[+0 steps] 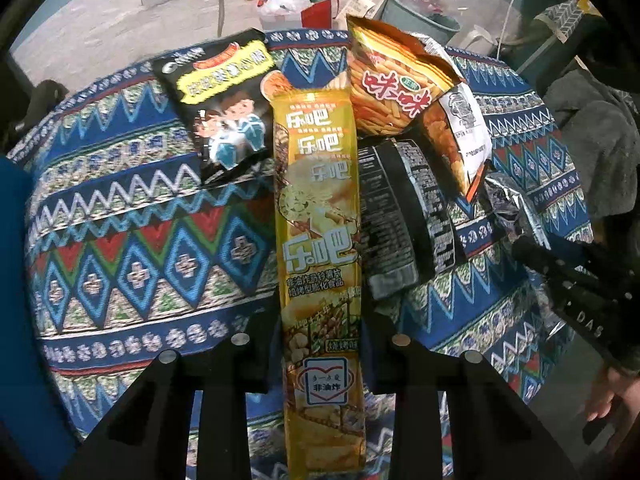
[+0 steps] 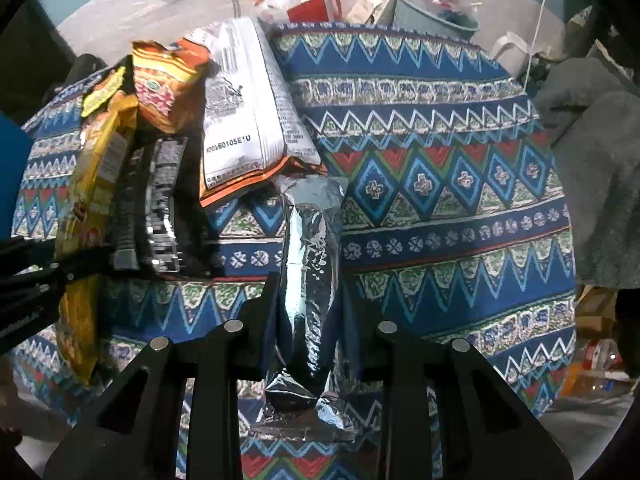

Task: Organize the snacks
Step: 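Grasp yellow stick pack with left gripper while right gripper grasps silver foil bar, then carry yellow stick pack with left gripper while right gripper carries silver bar to box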

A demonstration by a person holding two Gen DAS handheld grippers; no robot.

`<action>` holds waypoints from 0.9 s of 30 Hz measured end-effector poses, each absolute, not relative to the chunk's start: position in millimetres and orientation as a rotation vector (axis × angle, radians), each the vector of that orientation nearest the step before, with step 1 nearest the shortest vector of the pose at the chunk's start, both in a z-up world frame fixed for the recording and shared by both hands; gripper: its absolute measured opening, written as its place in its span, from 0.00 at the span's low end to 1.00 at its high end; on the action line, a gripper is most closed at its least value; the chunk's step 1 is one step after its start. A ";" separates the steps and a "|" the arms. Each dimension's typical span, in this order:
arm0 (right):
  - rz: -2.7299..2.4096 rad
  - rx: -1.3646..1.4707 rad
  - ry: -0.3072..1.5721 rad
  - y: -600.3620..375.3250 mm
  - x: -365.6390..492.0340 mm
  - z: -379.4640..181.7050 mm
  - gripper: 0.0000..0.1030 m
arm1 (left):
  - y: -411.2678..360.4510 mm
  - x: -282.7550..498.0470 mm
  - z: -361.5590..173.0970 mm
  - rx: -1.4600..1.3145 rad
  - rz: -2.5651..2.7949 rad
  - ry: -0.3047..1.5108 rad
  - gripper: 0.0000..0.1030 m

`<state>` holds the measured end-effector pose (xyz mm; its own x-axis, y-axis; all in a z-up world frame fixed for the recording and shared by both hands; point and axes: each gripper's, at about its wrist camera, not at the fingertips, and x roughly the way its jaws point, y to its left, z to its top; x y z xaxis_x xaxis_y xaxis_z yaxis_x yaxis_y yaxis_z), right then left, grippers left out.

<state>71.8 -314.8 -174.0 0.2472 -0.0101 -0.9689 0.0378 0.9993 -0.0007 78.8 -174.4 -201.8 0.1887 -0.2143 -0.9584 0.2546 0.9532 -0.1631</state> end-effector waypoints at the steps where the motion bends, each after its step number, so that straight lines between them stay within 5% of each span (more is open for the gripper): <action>1: -0.030 0.025 1.318 -314.1 70.9 -172.3 0.27 | -171.0 76.0 -199.7 0.042 -0.330 1.334 0.30; 27: 0.138 0.015 1.163 -230.0 37.0 -91.1 0.27 | -72.7 30.2 -117.5 0.025 -0.276 1.163 0.30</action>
